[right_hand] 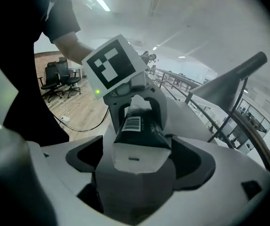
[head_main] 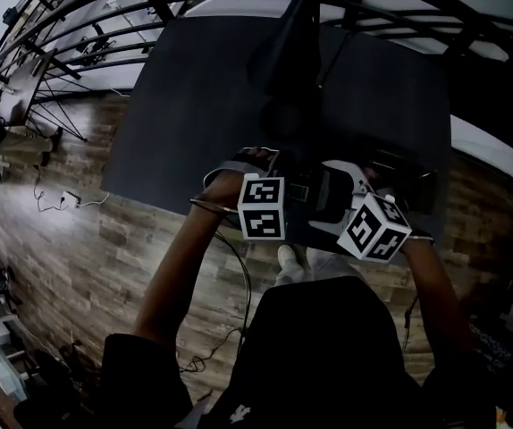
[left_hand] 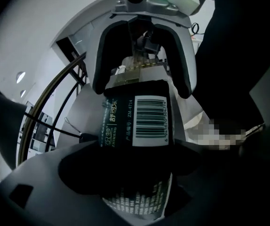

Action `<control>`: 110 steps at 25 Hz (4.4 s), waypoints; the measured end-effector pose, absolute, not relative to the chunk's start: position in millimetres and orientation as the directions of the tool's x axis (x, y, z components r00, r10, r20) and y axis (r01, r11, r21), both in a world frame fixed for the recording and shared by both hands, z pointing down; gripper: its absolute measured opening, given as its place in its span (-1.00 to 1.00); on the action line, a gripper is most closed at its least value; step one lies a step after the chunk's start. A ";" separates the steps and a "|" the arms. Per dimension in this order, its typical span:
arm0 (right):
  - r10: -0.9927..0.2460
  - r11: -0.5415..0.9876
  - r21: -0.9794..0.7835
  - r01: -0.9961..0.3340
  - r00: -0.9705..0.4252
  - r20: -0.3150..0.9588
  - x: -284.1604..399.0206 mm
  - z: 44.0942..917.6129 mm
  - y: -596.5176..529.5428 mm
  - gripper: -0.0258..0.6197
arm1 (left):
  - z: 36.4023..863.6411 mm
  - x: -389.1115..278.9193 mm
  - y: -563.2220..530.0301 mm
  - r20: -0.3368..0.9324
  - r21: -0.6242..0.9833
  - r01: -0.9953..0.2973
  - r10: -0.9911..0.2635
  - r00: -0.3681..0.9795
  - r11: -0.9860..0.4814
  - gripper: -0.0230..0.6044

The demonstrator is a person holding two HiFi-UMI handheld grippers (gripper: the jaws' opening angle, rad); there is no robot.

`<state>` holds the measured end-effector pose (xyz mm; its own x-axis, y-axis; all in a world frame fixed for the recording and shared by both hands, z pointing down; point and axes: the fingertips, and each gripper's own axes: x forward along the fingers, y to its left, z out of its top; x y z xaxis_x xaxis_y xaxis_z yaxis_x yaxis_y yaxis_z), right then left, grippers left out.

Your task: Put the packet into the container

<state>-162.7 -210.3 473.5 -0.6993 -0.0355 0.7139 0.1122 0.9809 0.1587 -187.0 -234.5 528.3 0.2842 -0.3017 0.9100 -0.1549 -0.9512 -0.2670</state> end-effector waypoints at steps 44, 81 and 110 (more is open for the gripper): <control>-0.106 0.994 0.100 -0.036 -0.356 0.928 39.7 495.6 -284.8 0.38 | 476.1 -40.7 -288.0 0.575 -0.341 -0.254 -0.414 0.705 -0.905 0.28; 0.041 0.995 -0.009 0.097 -0.335 0.941 108.4 577.7 -315.2 0.38 | 466.2 -76.5 -297.5 0.341 0.065 -0.609 -0.555 0.758 -0.791 -0.91; 0.065 0.992 -0.103 -0.073 -0.406 0.912 109.8 595.4 -319.5 0.49 | 470.2 -68.5 -291.3 0.327 0.091 -0.549 -0.496 0.805 -0.831 -0.91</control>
<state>109.8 -319.5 595.4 -0.4060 0.0651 0.9115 -0.0725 0.9920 -0.1031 -68.5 -291.3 470.2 0.8047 -0.4957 0.3267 -0.5489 -0.8309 0.0913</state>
